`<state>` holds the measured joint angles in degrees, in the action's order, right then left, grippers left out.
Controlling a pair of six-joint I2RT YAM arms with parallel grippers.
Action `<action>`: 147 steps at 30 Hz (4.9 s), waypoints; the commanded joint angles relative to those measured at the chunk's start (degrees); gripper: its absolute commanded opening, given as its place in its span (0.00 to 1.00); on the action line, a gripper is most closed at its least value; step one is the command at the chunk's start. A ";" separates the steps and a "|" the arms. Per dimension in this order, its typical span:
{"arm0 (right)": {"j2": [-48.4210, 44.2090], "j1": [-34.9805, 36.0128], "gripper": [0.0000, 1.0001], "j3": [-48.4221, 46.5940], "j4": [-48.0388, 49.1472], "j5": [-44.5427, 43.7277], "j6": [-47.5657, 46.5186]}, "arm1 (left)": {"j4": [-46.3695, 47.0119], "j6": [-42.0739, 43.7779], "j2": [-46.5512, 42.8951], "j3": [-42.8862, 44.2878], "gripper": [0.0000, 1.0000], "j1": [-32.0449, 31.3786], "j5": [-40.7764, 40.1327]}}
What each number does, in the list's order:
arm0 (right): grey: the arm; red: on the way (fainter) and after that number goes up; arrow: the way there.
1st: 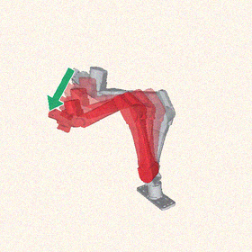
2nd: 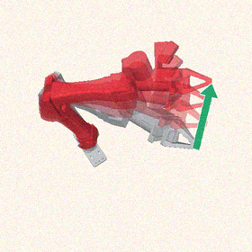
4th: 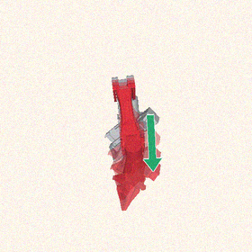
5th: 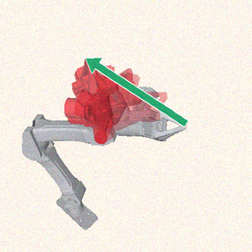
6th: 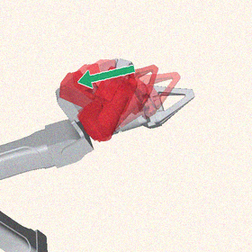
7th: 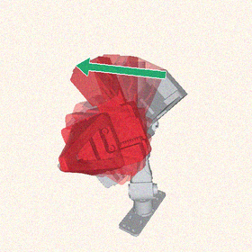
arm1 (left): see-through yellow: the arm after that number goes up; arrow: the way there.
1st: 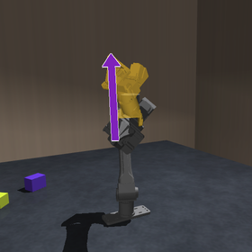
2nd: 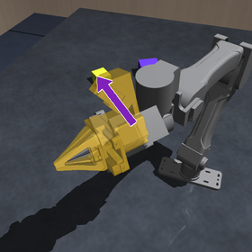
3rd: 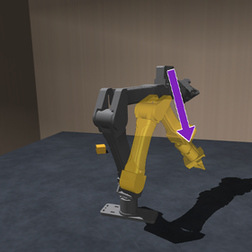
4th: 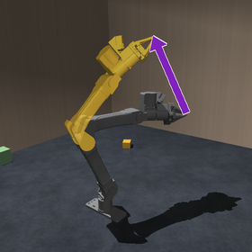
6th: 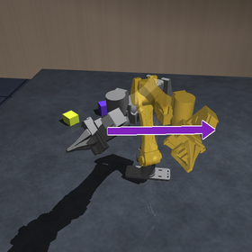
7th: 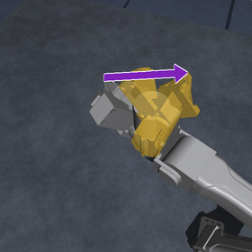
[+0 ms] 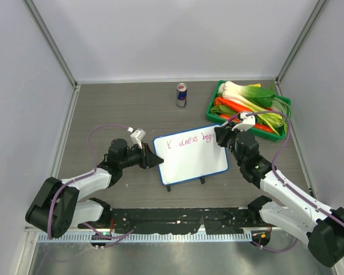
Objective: Write a sentence on the whiteboard
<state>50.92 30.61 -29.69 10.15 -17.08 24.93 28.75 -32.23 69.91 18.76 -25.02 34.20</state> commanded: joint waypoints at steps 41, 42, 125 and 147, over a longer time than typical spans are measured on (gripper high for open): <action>5.25 -1.87 0.01 -3.18 3.56 -2.52 -0.14 | -1.59 3.58 0.93 0.84 0.00 -0.65 -1.06; 5.33 -1.87 0.01 -3.09 3.65 -2.08 -0.14 | -1.59 3.58 1.02 0.84 0.00 -0.65 -0.97; 2.44 -2.22 0.01 -1.24 0.48 -7.79 -0.76 | -1.59 3.58 1.11 0.92 0.00 -0.74 -0.88; 1.38 -2.31 0.01 -2.48 3.21 -5.07 -0.05 | -1.51 3.58 1.28 0.92 0.00 -0.74 -0.88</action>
<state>52.12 28.49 -30.92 9.54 -22.20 24.97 28.88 -32.25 70.13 18.76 -25.12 34.33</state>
